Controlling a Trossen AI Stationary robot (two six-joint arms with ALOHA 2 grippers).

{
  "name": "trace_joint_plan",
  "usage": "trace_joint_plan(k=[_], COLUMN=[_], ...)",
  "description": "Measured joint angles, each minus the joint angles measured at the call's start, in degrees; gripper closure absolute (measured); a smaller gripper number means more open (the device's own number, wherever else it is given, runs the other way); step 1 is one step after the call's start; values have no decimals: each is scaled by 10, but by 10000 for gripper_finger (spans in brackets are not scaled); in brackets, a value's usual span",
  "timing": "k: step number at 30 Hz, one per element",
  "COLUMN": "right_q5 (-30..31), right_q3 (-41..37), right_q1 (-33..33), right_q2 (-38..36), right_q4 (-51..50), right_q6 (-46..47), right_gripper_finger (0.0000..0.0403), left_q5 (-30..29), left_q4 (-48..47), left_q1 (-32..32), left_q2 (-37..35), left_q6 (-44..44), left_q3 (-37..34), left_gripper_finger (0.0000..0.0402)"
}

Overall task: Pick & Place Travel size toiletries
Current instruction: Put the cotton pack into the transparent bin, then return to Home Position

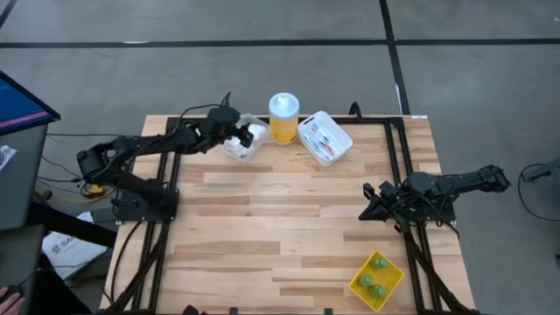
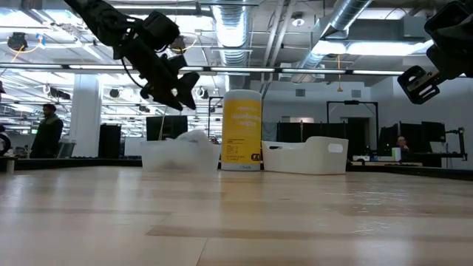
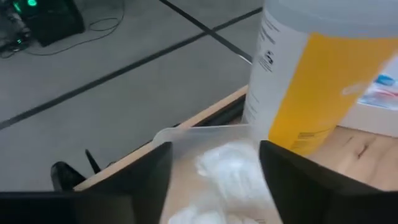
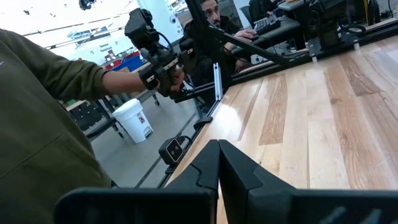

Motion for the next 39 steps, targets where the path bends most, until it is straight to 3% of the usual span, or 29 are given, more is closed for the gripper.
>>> trace_joint_plan(k=[4, 9, 13, 19, 25, 31, 39], right_q5=[0, 0, -2, -2, 0, 0, 0], right_q3=[0, 0, 0, 0, 0, 0, 0], right_q1=[0, 0, 2, 5, -11, -32, -54], right_q2=[0, 0, 0, 0, 0, 0, 0], right_q4=[0, 0, 0, 0, -2, -2, -4], right_q6=[0, 11, 24, 11, -4, -5, -4], right_gripper_finger=[403, 403, 403, 403, 403, 403, 403], left_q5=[-12, -22, -46, -95, -194, -291, -302], left_q4=[-8, -64, -84, -82, -85, -86, -83], left_q1=[2, 0, -31, -112, -222, -344, -461], left_q2=[-1, -36, -133, -332, -504, -585, -652], left_q6=[-25, -163, -142, -81, -100, -114, -69], left_q3=[0, -1, -8, -56, -157, -259, -302], left_gripper_finger=[126, 127, 191, 380, 400, 401, 401])
